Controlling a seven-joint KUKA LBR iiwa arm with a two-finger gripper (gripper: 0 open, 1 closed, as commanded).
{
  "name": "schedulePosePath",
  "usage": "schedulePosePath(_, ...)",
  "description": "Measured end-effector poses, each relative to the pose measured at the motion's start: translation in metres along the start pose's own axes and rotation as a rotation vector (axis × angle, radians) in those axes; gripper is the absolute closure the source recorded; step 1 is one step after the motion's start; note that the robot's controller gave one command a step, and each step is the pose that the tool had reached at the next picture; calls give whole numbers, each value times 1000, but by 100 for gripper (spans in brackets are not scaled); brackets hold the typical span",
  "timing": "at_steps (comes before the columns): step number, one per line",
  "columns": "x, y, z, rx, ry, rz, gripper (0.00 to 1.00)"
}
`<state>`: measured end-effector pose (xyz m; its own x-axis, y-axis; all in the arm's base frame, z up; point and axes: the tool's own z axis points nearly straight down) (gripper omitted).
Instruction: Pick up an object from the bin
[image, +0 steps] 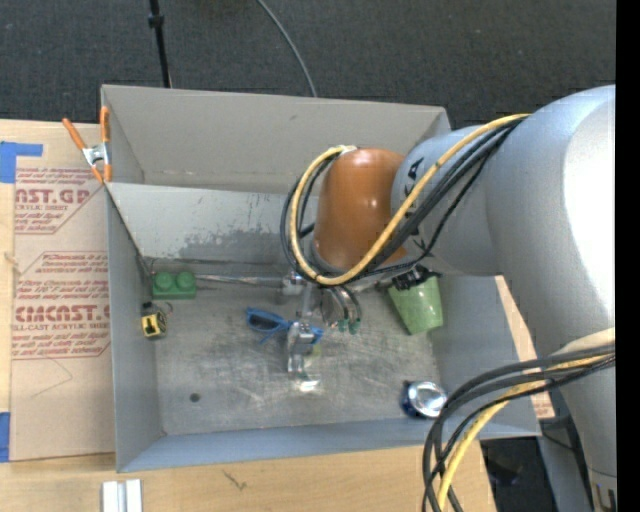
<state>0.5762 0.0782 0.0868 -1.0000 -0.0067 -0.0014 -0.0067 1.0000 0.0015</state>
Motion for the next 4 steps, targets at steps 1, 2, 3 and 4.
schedulePosePath(1, 2, -1, -13, 0, -1, 89, 0)
schedulePosePath(2, 3, -10, -13, 1, 1, 223, 0)
schedulePosePath(3, 7, -1, 13, -4, -15, 303, 0)
schedulePosePath(4, 5, 0, 11, -2, -7, 302, 0)
